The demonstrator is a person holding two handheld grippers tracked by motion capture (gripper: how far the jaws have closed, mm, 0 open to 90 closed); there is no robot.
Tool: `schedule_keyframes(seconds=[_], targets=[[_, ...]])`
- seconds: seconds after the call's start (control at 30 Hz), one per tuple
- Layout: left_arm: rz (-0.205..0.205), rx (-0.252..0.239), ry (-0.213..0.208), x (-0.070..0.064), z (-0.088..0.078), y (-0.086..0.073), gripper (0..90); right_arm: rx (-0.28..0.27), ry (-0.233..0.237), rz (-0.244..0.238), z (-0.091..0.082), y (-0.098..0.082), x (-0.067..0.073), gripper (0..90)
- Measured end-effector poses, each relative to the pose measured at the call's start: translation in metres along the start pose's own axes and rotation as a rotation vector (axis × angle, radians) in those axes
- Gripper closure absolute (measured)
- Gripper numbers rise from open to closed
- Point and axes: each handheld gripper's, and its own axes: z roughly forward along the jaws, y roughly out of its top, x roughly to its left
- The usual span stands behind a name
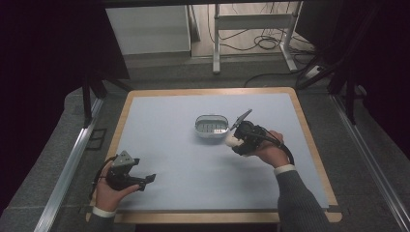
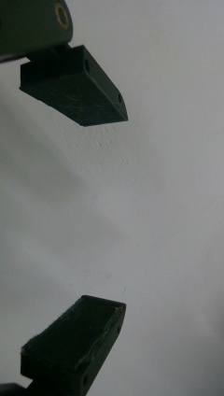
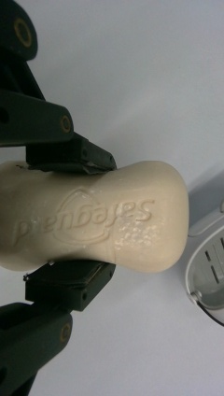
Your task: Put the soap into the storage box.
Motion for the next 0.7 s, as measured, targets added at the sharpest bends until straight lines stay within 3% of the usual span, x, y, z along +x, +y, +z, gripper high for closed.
schedule_keyframes(seconds=[0.33, 0.6, 0.7], targets=[[0.005, 0.005, 0.001, 0.001, 0.0, 0.0, 9.2, -0.018, 0.005, -0.018, 0.0, 0.005, -0.005, 49.3], [-0.001, -0.002, 0.004, 0.002, -0.001, 0.0, 9.2, -0.016, -0.002, -0.003, 0.0, 0.007, -0.01, 49.3], [0.005, 0.004, 0.004, 0.001, -0.001, 0.0, 9.2, -0.027, 0.016, -0.003, 0.002, 0.009, -0.013, 49.3]])
